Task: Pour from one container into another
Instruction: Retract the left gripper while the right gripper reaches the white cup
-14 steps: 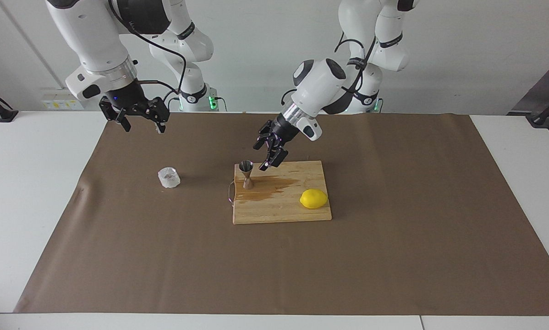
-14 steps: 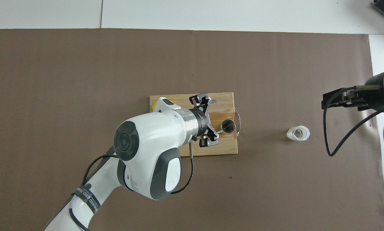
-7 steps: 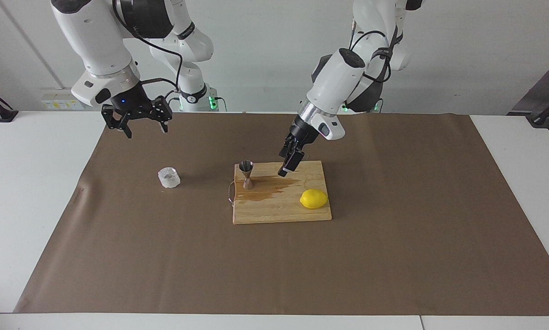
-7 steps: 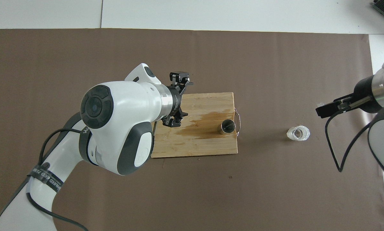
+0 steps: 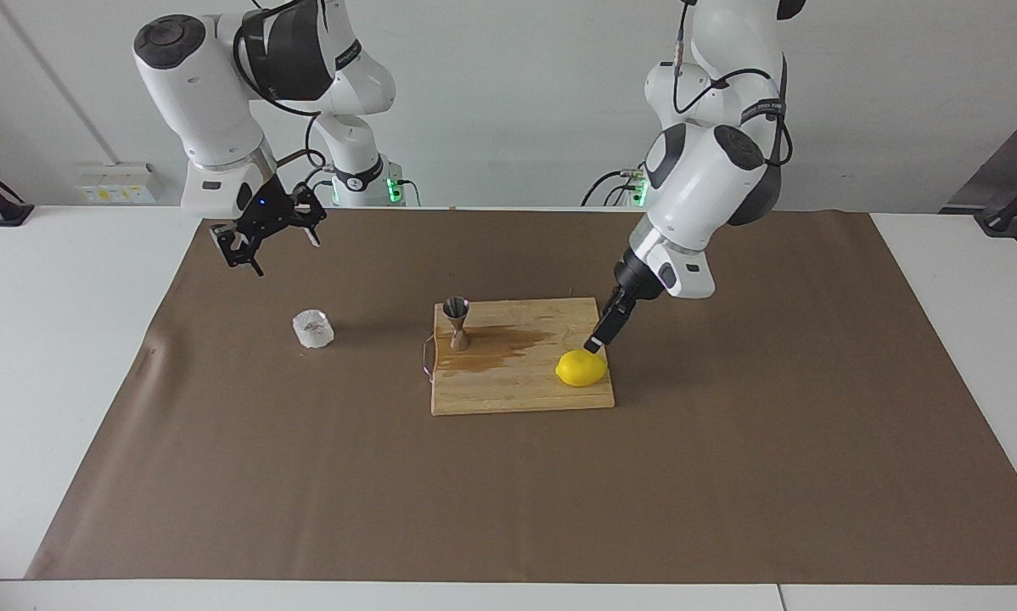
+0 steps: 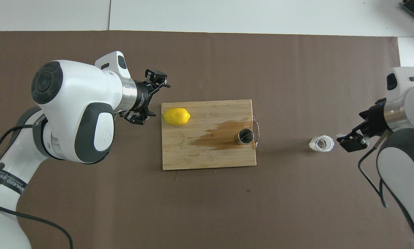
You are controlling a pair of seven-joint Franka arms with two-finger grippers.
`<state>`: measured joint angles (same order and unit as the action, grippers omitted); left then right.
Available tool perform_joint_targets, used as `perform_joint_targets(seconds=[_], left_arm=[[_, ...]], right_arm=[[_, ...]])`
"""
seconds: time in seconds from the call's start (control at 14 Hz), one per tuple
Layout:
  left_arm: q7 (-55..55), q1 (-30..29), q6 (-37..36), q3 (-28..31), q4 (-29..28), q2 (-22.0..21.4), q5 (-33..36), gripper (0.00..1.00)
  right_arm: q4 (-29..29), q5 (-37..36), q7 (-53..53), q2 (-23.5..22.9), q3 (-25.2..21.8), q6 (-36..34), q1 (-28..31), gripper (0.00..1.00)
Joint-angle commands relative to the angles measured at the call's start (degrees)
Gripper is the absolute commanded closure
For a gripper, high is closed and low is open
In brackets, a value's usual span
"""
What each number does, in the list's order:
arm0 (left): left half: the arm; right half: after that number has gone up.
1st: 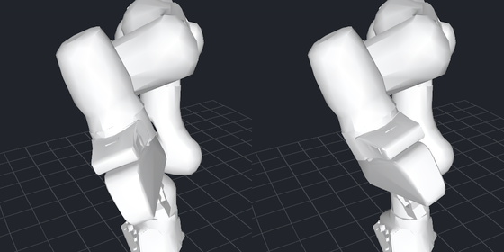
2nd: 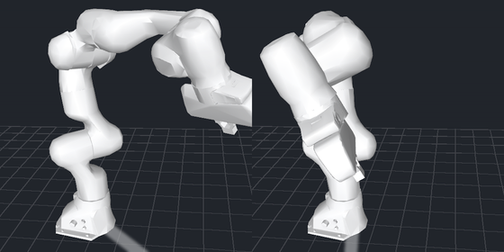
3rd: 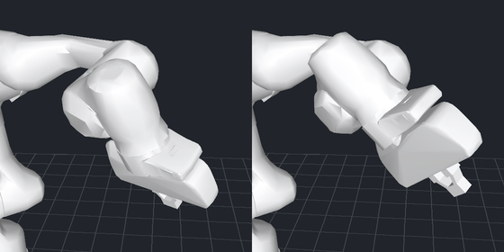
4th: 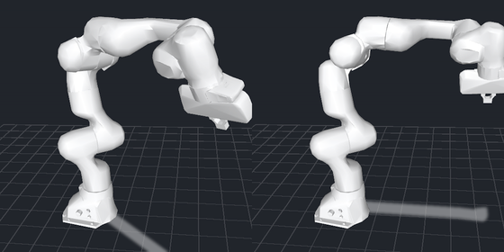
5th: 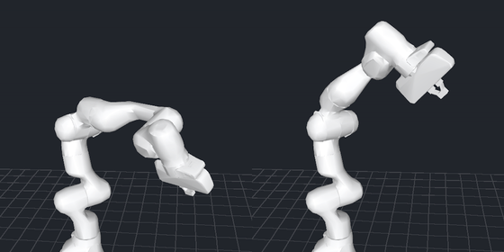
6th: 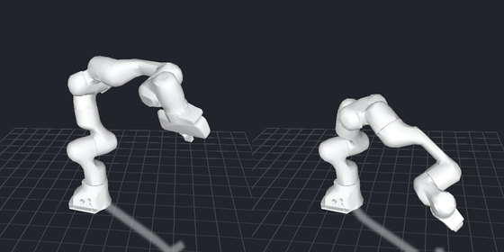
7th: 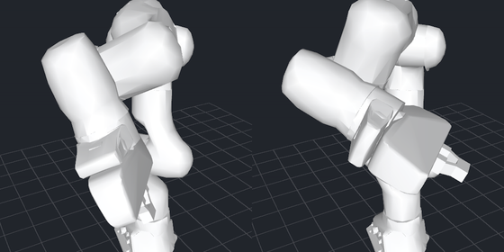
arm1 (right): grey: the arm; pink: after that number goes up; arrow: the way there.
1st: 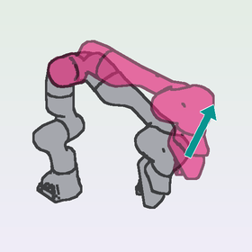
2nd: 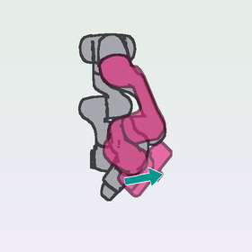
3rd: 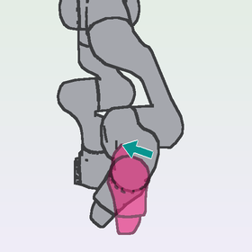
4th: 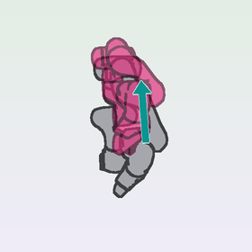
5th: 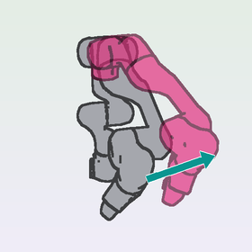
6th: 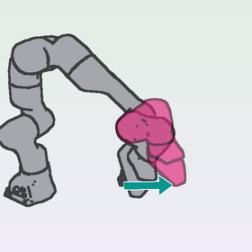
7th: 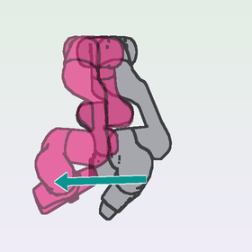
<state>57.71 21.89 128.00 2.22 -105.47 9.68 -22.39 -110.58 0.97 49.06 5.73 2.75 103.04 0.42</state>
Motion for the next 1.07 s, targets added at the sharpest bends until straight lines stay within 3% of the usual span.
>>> perform_joint_targets(seconds=[0.0,0.14,0.57,1.0], left_arm=[[-10.7,-4.1,-3.9,-0.5,-2.6,-2.5,3.0,0.0],[-18.0,-6.8,-6.5,-0.5,-2.6,-2.7,7.1,0.0],[-41.9,-11.9,-9.8,-0.5,-2.2,-3.4,14.3,0.0],[-60.2,-20.7,-14.1,-0.5,-2.2,-5.9,14.4,0.0]], right_arm=[[-6.6,0.5,12.1,1.9,0.1,4.9,1.8,0.0],[-10.2,0.6,17.4,1.9,0.1,6.2,2.3,0.0],[-20.1,5.6,42.1,0.2,0.1,21.3,5.8,0.0],[-20.6,16.4,61.7,-6.6,0.1,27.5,9.8,0.0]])
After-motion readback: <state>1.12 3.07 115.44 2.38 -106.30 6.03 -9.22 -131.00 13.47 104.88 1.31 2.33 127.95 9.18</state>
